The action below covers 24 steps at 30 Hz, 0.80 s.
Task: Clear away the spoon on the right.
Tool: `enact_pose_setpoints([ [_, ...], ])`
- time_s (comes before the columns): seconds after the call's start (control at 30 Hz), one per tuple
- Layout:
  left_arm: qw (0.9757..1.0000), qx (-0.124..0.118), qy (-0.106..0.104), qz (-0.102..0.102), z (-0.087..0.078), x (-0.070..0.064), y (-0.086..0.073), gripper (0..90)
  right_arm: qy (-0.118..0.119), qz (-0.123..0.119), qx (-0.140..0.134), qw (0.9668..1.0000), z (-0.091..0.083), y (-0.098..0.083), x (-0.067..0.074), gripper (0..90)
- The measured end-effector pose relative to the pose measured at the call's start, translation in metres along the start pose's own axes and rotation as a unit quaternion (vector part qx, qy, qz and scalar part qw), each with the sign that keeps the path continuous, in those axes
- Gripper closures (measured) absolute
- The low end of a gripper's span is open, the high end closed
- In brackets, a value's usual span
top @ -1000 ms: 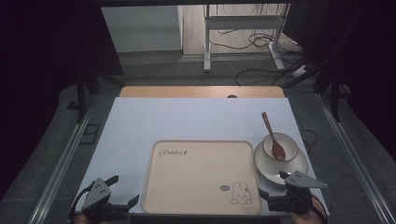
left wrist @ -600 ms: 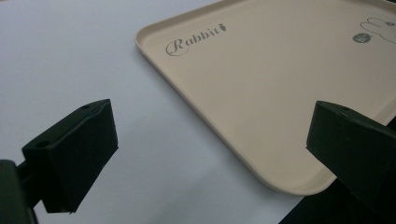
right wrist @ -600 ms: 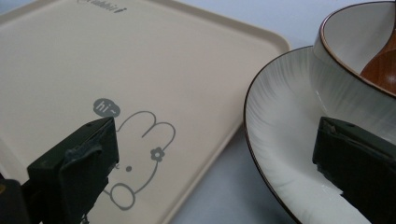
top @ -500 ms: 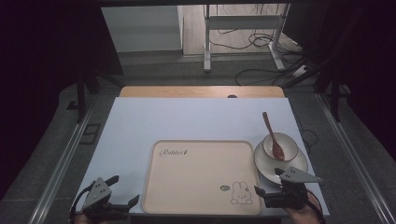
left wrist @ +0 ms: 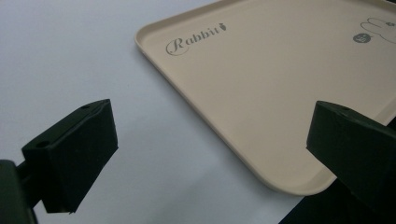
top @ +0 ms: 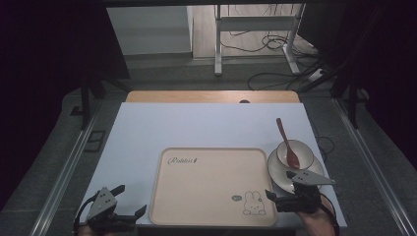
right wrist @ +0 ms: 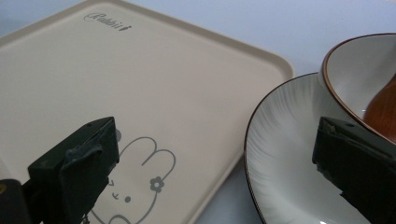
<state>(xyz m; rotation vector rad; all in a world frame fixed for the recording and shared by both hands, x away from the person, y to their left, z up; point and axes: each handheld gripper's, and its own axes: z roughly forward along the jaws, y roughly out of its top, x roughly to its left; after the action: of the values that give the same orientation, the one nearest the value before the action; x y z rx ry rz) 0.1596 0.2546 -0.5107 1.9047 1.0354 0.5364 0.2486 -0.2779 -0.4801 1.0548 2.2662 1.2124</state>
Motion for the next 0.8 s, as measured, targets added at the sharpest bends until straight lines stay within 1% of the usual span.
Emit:
enact_pose_setpoints([
  [0.33, 1.0, 0.001, 0.0, 0.0, 0.0, 0.0, 0.0, 1.5, 0.01, 0.01, -0.009, 0.9999, 0.004, 0.01, -0.002, 0.9],
  [0.5, 1.0, 0.001, 0.0, 0.0, 0.0, 0.0, 0.0, 1.5, 0.005, 0.011, -0.011, 0.9999, 0.006, 0.015, -0.004, 0.8],
  [0.8, 1.0, 0.003, -0.001, -0.001, 0.0, 0.0, 0.0, 1.5, -0.005, 0.012, -0.005, 0.9999, 0.01, 0.021, -0.008, 0.8],
])
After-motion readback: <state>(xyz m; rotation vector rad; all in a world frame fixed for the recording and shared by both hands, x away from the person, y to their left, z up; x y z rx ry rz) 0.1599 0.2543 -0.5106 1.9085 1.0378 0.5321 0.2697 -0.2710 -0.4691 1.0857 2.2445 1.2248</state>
